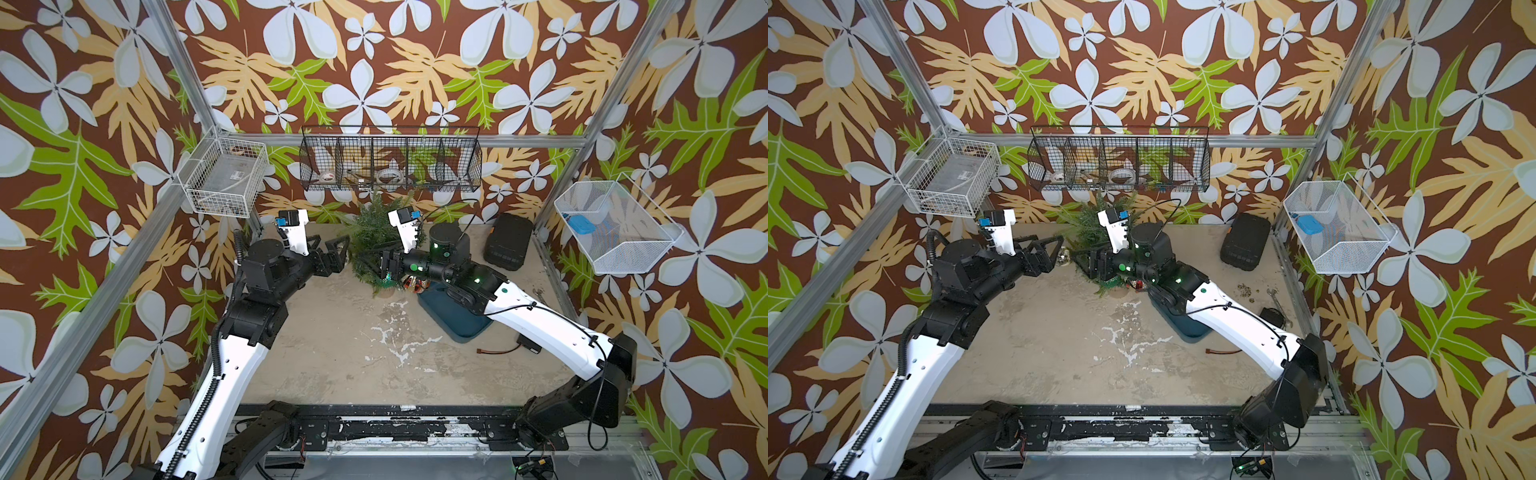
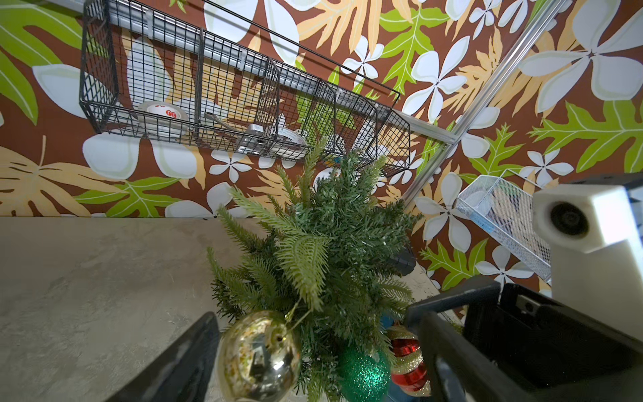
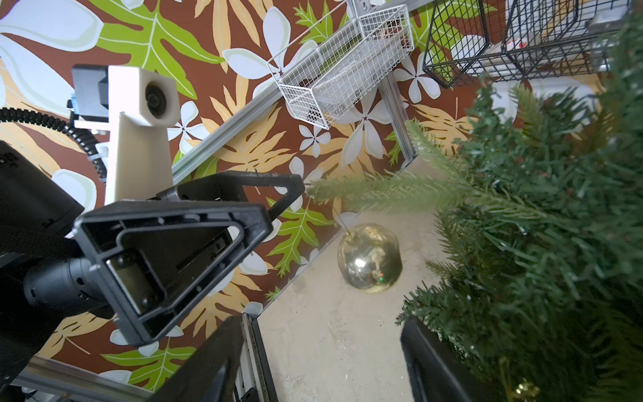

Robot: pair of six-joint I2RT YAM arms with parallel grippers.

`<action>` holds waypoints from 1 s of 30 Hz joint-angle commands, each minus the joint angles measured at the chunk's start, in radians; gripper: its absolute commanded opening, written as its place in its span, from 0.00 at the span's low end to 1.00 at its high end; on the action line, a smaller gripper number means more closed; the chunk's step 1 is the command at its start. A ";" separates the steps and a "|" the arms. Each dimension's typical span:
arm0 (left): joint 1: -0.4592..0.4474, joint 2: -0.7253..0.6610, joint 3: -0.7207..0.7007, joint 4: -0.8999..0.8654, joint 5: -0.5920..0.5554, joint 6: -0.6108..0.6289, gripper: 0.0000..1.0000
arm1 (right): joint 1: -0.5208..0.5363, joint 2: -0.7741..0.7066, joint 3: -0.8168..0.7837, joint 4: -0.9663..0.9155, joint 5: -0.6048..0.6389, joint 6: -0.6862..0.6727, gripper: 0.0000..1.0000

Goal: Decorate the small christmas tree with ornaments
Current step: Reset both arms

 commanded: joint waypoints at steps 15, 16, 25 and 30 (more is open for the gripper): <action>0.002 -0.164 -0.073 -0.124 -0.210 0.015 1.00 | -0.067 -0.259 -0.106 -0.193 0.298 -0.133 0.87; 0.002 -0.180 -0.093 -0.130 -0.219 0.011 1.00 | -0.085 -0.282 -0.125 -0.204 0.307 -0.129 0.87; 0.002 -0.308 -0.363 -0.159 -0.364 -0.063 1.00 | -0.374 -0.549 -0.433 -0.274 0.448 -0.129 0.88; 0.002 -0.336 -0.536 -0.098 -0.496 -0.103 1.00 | -0.432 -0.635 -0.632 -0.215 0.757 -0.150 0.89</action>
